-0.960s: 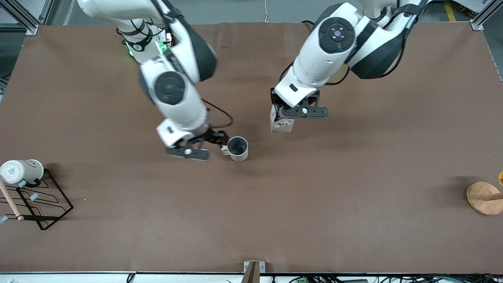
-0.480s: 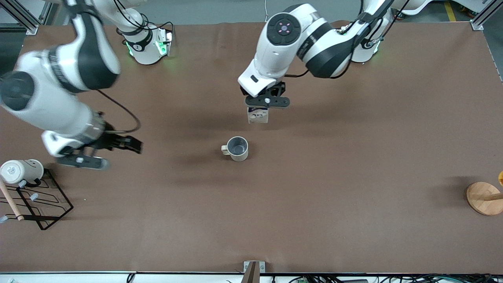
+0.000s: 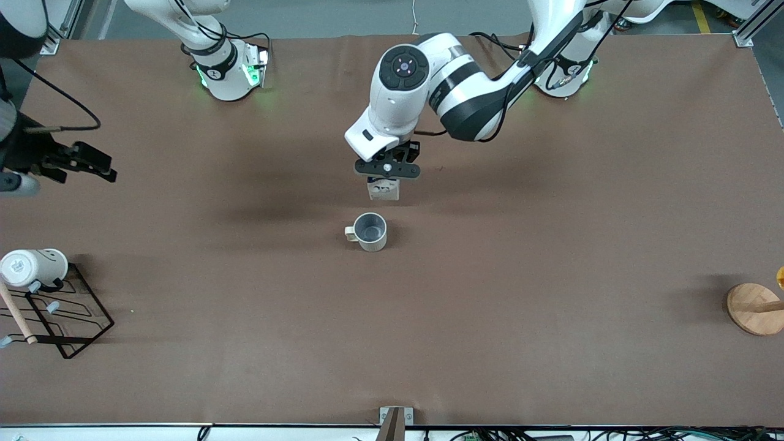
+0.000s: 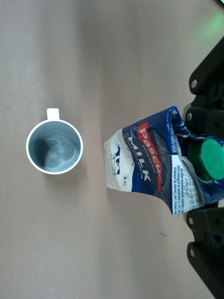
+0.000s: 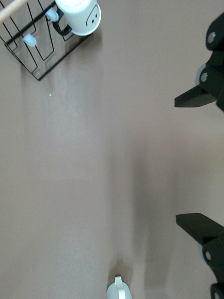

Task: Place milk next to cup
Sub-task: 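Lower the milk carton beside the mug with the left gripper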

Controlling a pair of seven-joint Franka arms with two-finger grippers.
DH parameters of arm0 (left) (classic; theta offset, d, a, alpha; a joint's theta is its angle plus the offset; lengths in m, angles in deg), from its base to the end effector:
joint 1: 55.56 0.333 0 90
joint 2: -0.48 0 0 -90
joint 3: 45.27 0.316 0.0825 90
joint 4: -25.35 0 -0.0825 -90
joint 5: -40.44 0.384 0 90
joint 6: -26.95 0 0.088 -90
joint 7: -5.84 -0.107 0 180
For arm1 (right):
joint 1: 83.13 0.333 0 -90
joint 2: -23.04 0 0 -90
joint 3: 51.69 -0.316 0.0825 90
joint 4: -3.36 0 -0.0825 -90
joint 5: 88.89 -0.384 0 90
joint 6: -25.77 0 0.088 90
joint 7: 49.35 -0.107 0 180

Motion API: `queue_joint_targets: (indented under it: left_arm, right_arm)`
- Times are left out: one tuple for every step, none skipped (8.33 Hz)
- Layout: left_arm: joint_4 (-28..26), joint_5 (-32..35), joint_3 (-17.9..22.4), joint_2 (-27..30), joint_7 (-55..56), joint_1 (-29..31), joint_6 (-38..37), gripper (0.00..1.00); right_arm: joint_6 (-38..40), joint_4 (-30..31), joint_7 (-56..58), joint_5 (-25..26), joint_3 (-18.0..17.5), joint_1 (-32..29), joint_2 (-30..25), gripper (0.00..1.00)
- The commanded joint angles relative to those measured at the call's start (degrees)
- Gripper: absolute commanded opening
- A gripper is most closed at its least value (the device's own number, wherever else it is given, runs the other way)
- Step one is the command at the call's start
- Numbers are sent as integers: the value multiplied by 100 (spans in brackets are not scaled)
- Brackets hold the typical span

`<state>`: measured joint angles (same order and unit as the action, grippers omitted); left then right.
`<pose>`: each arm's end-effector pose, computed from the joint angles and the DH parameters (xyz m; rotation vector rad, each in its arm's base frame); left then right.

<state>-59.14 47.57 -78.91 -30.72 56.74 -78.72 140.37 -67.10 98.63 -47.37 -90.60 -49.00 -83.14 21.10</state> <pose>0.4449 -0.5360 0.4070 2.9915 -0.1118 -0.1664 0.5466 -0.0231 0.6040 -3.1098 0.0220 0.0105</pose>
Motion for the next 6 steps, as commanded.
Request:
queue_joint_targets:
  left_arm:
    - [363, 237, 33, -378, 130, -162, 169, 41]
    - [380, 237, 33, -431, 148, -171, 241, 41]
    - [372, 280, 103, -466, 157, -259, 364, 41]
    - [380, 281, 338, -528, 192, -468, 382, 41]
    - [398, 281, 663, -589, 236, -740, 478, 41]
    - [398, 281, 822, -633, 254, -882, 496, 41]
  right_arm:
    - [120, -384, 57, 56, -111, -209, -17, 100]
    - [102, -517, 49, 47, -119, -210, 44, 100]
    - [102, -658, 48, 56, -120, -201, 157, 100]
    - [102, -711, 57, 47, -120, -219, 202, 100]
    - [120, -781, 57, 56, -120, -201, 237, 100]
    - [198, -799, 49, 74, -128, -166, 238, 100]
